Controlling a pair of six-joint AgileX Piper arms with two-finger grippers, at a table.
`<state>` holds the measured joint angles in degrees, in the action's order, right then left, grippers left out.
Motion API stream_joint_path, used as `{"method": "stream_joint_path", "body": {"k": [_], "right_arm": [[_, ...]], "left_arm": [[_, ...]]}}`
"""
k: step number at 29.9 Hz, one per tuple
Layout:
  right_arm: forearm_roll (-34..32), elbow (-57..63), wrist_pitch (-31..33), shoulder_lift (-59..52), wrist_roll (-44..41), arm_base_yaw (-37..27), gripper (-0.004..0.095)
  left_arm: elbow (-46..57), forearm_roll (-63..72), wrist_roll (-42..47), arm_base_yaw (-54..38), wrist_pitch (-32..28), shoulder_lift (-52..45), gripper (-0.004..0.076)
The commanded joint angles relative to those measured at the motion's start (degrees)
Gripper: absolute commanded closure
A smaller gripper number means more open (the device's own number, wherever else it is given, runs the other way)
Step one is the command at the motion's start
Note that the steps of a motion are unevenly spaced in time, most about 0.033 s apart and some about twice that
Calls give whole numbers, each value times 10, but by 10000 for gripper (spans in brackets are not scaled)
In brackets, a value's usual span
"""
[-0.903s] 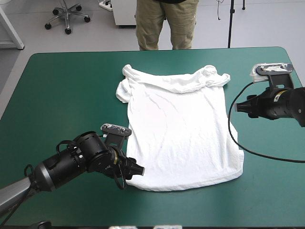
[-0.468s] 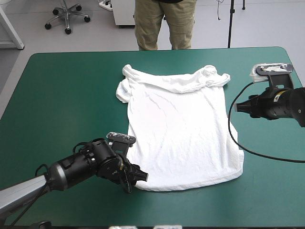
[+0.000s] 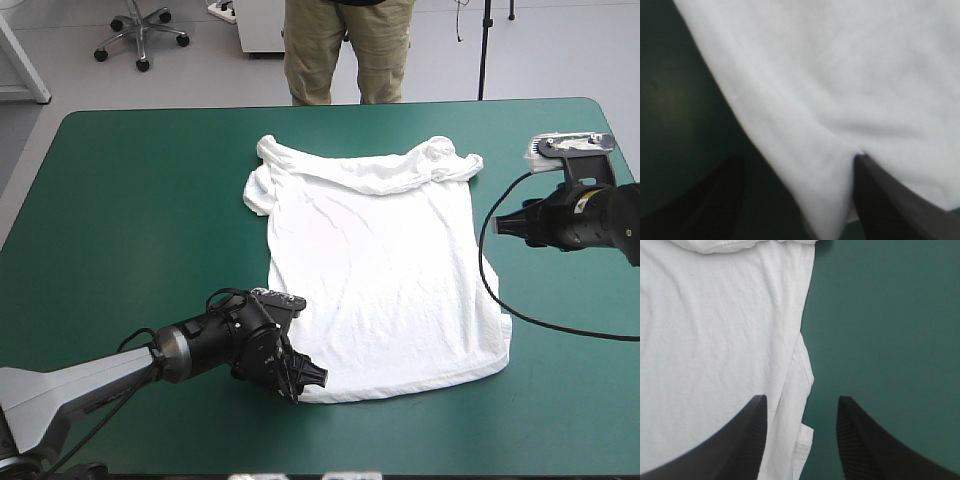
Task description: Fold the cloth
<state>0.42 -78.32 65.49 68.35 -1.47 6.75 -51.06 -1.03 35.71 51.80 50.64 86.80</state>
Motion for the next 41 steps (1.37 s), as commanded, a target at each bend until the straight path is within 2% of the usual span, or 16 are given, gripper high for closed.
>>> {"method": "stream_joint_path", "body": {"k": [1, 3, 5, 6, 10, 15, 18, 29, 41], "right_arm": [[-4, -13, -14, -15, 0, -5, 493], [-4, -12, -1, -15, -5, -5, 482], [-4, -6, 9, -15, -9, -5, 480], [-4, 1, 12, -15, -11, -5, 480], [-4, 52, 14, -15, -15, -5, 474], [-7, 138, -18, -12, -15, -5, 361], [-4, 172, -33, 0, -16, -5, 344], [2, 190, -50, 120, -20, -5, 344], [10, 253, -119, 192, -20, -5, 345]], "left_arm": [[6, 26, -6, 3, -29, 7, 326], [12, 40, -18, 3, -34, 14, 465], [14, 43, -22, 3, -37, 15, 673], [14, 41, -24, 3, -37, 15, 728], [14, 42, -26, 3, -43, 15, 733], [14, 42, -44, 3, -45, 15, 733], [14, 42, -44, 3, -45, 15, 733], [14, 42, -57, 3, -43, 15, 733], [14, 42, -57, 3, -38, 15, 733]]}}
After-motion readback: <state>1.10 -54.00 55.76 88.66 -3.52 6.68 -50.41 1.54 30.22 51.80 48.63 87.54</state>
